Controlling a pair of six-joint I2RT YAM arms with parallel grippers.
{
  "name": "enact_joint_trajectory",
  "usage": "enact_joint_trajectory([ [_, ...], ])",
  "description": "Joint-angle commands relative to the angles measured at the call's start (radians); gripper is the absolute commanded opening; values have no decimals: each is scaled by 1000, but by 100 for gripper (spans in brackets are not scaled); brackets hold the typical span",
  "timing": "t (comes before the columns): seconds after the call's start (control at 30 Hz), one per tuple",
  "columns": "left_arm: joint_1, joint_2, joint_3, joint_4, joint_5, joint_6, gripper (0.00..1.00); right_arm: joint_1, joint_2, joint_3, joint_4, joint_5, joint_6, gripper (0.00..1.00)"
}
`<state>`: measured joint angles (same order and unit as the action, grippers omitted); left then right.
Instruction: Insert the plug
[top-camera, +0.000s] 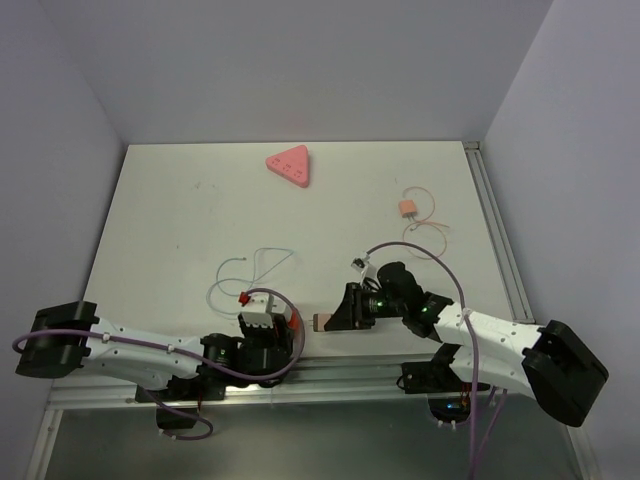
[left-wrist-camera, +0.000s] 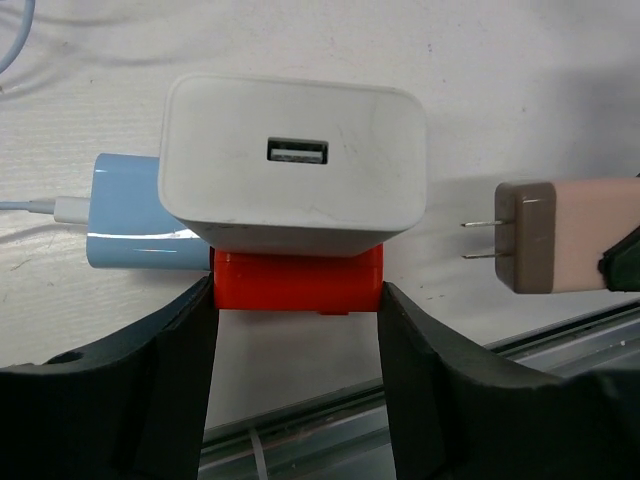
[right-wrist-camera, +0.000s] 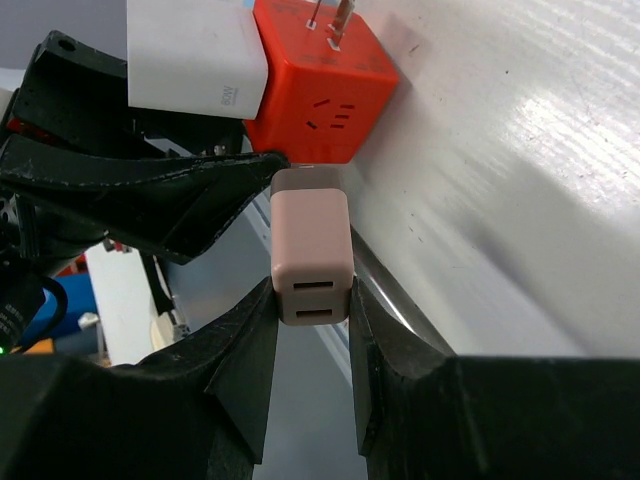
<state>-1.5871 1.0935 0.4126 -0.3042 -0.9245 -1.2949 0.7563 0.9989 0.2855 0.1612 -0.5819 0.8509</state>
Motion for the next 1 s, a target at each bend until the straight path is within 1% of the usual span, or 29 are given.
enact_joint_trajectory([
  [0.0, 12, 8, 0, 45, 16, 10, 0, 15, 29, 15, 73, 21, 69, 0],
  [0.1, 15, 32, -4, 46, 32, -29, 0, 35, 50, 11, 87, 34, 140, 0],
  [0.2, 16, 34, -38, 125, 62, -24, 0, 43, 47, -17, 127, 47, 210, 0],
  [0.33, 15, -4, -92, 195, 75, -44, 0, 41, 56, -28, 144, 50, 231, 0],
  [0.43, 15, -52, -135, 238, 84, -41, 0, 43, 95, -29, 159, 51, 229, 0],
  [0.6, 15, -102, -166, 243, 93, -44, 0, 41, 141, -52, 250, 42, 258, 0],
  [0.73, 15, -138, -181, 243, 111, -52, 0, 43, 142, -43, 251, 47, 247, 0],
  [0.97, 15, -138, -159, 217, 124, -44, 0, 43, 155, -25, 247, 42, 234, 0],
])
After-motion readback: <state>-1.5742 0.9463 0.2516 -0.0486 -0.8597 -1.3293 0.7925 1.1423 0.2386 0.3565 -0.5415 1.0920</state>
